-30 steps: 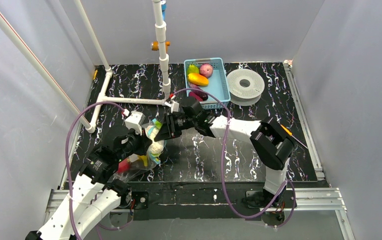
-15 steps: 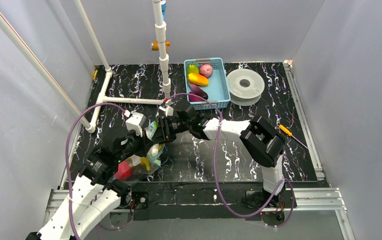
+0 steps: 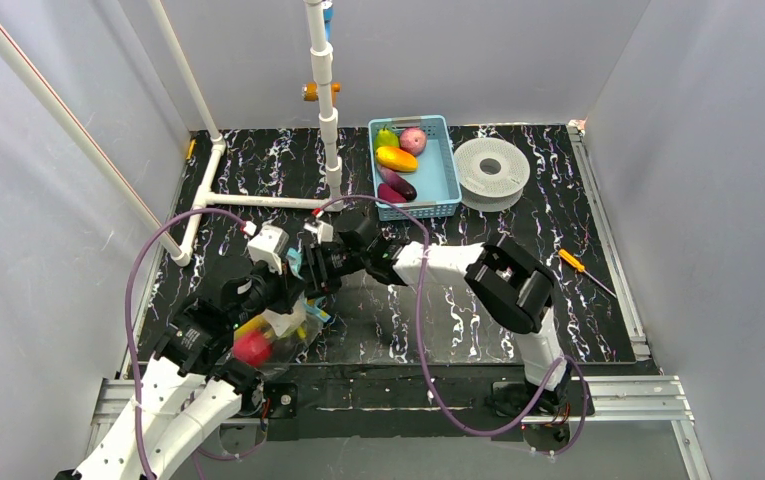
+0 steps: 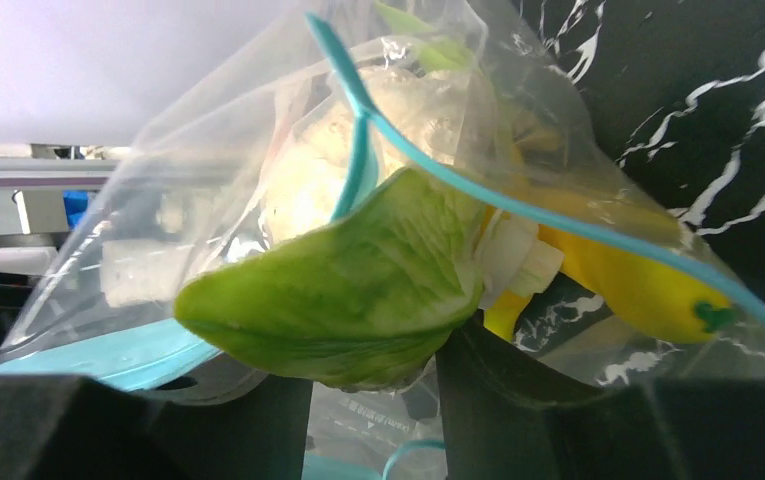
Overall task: Place the food in the zip-top bag and seal the zipper
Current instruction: Place the fake vegetable in the zipper food storage bag.
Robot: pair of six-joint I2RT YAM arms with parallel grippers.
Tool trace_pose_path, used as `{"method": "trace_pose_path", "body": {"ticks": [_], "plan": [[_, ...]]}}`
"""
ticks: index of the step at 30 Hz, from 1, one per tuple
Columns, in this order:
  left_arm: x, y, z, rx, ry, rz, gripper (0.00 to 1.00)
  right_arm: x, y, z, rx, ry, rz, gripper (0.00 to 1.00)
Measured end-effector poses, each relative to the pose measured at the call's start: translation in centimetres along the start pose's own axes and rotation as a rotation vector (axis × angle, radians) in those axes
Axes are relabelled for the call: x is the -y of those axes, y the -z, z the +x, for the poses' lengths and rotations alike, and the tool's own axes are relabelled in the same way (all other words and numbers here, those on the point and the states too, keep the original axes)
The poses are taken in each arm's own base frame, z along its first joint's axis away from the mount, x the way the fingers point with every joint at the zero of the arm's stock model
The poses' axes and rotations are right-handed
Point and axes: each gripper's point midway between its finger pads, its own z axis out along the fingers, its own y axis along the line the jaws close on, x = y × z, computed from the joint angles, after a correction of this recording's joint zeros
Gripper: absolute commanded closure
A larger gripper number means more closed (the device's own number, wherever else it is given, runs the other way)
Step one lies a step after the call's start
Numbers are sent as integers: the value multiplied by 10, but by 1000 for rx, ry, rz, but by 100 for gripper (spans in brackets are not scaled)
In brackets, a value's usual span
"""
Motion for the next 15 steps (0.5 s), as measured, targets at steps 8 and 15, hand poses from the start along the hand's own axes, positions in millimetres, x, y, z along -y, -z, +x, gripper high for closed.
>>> {"method": "trace_pose_path", "body": {"ticks": [8,15], "plan": [[-2,-1,-1,3,0,-13,100,-3,15,-25,58,19,3,45],[-6,3,0,12,1,-33,100,-7,-3,0,-2,10,-9,30]]}}
